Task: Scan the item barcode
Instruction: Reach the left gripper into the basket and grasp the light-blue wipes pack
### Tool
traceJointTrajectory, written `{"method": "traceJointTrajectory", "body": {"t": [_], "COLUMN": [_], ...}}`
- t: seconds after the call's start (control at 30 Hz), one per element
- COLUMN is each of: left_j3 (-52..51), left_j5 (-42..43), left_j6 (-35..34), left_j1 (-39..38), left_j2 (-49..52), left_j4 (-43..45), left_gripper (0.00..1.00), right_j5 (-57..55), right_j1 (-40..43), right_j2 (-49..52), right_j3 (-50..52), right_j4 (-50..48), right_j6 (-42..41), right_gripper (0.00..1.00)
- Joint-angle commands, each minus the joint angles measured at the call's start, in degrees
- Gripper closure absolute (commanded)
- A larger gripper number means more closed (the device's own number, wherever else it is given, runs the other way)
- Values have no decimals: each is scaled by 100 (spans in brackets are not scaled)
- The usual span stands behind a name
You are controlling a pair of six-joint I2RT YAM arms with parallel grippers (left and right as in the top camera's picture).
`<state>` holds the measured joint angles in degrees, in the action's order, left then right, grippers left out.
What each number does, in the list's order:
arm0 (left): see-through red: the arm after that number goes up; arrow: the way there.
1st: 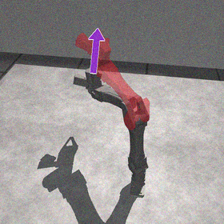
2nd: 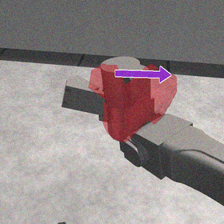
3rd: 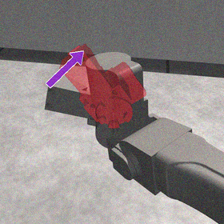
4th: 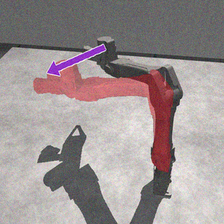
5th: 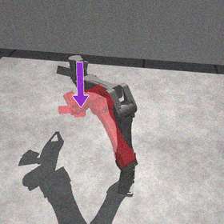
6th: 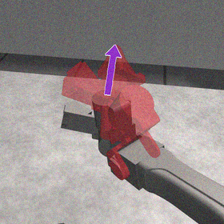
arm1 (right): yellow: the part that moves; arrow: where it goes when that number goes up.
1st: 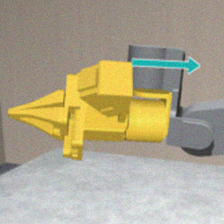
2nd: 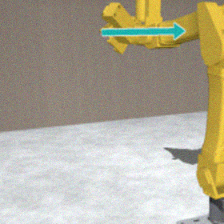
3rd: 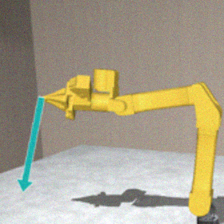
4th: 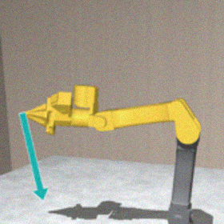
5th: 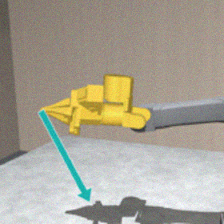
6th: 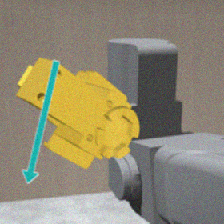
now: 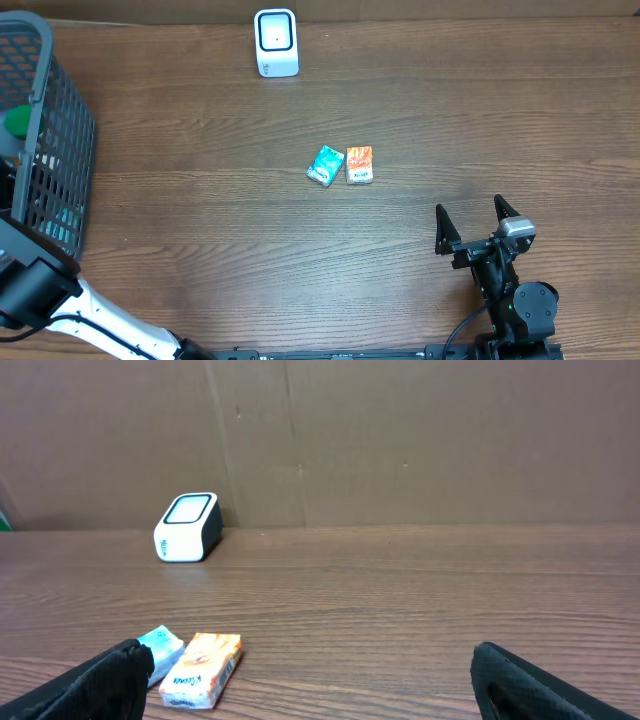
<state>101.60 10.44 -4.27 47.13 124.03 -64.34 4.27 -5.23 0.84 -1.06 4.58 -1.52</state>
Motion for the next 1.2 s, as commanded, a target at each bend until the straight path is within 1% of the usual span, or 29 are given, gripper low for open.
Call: {"method": "traceJointTrajectory", "body": {"t": [0.0, 0.23, 0.4, 0.5, 0.53, 0.57, 0.6, 0.63, 0.67, 0.7, 0.8, 0.93, 1.03, 1.17], "left_j3": [-26, -28, -170, -382, -546, -599, -623, -625, -619, -599, -442, 31, 675, 1816], "left_j5": [-254, -857, -857, -903, -925, -935, -938, -935, -938, -938, -938, -938, -938, -935], "left_j6": [-9, -262, -260, -260, -260, -262, -262, -262, -262, -262, -369, -411, -634, -933], "left_j1": [-94, -94, -94, -96, -101, -101, -101, -101, -98, -98, -98, -98, -101, -105], "left_j2": [201, 203, 203, 205, 205, 205, 205, 205, 203, 197, 197, 181, 175, 105], "left_j4": [4, -179, -170, -52, 61, 96, 105, 109, 114, 98, -39, -466, -979, -1744], "left_gripper": [34, 34, 32, 34, 37, 44, 59, 76, 91, 96, 96, 96, 96, 96], "right_j5": [13, 13, 13, 13, 13, 13, 13, 13, 13, 13, 13, 13, 13, 13], "right_j1": [44, 44, 44, 44, 44, 44, 44, 44, 44, 44, 44, 44, 44, 44], "right_j2": [-68, -68, -68, -68, -68, -68, -68, -68, -68, -68, -68, -68, -68, -68], "right_j3": [61, 61, 61, 61, 61, 61, 61, 61, 61, 61, 61, 61, 61, 61], "right_j4": [-17, -20, -17, -20, -17, -17, -17, -17, -17, -17, -17, -17, -17, -17], "right_j6": [-33, -33, -35, -35, -35, -33, -33, -35, -35, -33, -35, -35, -33, -35], "right_gripper": [0, 0, 0, 0, 0, 0, 0, 0, 0, 0, 0, 0, 0, 0]}}
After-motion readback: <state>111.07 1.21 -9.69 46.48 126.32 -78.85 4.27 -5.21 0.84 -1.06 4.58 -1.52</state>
